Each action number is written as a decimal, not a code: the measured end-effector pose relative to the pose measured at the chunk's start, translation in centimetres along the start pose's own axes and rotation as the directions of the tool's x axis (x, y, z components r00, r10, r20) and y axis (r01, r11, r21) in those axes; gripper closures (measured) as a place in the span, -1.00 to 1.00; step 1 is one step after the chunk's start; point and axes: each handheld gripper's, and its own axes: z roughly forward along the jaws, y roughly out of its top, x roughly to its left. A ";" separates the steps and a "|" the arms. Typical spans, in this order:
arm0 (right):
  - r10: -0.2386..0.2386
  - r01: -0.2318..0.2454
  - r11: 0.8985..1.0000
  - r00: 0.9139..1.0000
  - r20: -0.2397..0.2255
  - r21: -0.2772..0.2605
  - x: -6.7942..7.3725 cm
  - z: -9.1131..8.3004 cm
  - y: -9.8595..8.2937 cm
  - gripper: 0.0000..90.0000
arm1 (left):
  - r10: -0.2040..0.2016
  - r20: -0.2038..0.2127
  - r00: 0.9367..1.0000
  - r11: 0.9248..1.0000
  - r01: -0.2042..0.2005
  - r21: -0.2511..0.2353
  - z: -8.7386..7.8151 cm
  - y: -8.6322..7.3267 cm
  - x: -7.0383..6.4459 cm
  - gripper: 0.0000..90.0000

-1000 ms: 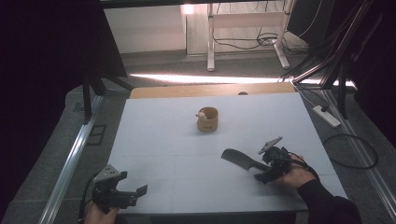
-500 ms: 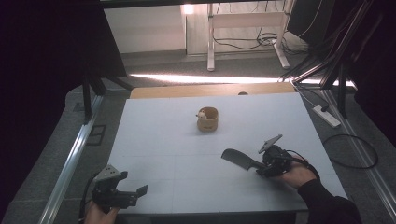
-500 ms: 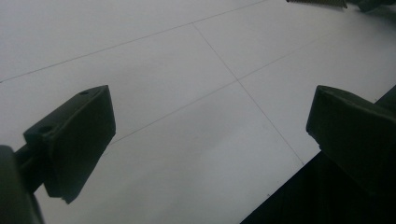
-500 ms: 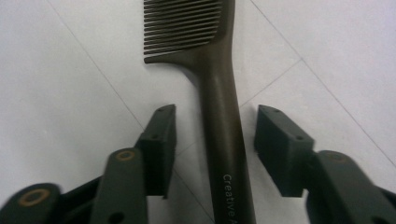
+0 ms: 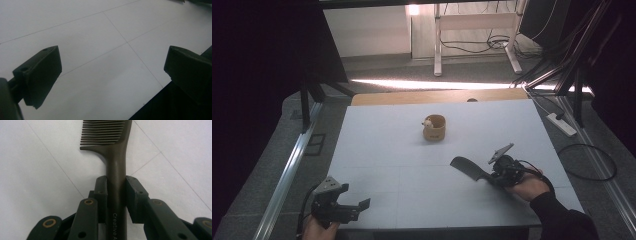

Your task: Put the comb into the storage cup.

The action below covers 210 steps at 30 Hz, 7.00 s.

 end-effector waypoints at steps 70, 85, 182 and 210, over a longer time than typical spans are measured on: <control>-0.075 0.091 0.938 0.995 0.059 -0.335 1.9 -5.0 -0.6 0.62 | 0.116 0.181 0.977 0.991 -0.103 -0.082 3.4 7.9 -1.8 -1.00; -0.118 0.138 0.913 0.990 0.076 -0.384 2.6 -5.6 -0.6 0.62 | 0.158 0.225 0.961 0.986 -0.143 -0.082 4.8 10.7 -2.9 -1.00; -0.355 0.364 0.752 0.926 0.127 -0.549 7.2 -6.6 0.2 0.62 | 0.061 0.556 0.829 0.997 -0.077 0.005 11.5 17.6 -7.3 -0.89; -0.386 0.428 0.733 0.902 0.196 -0.529 7.5 -6.4 0.2 0.61 | -0.155 0.714 0.683 0.986 0.065 0.151 11.8 17.2 -6.2 0.84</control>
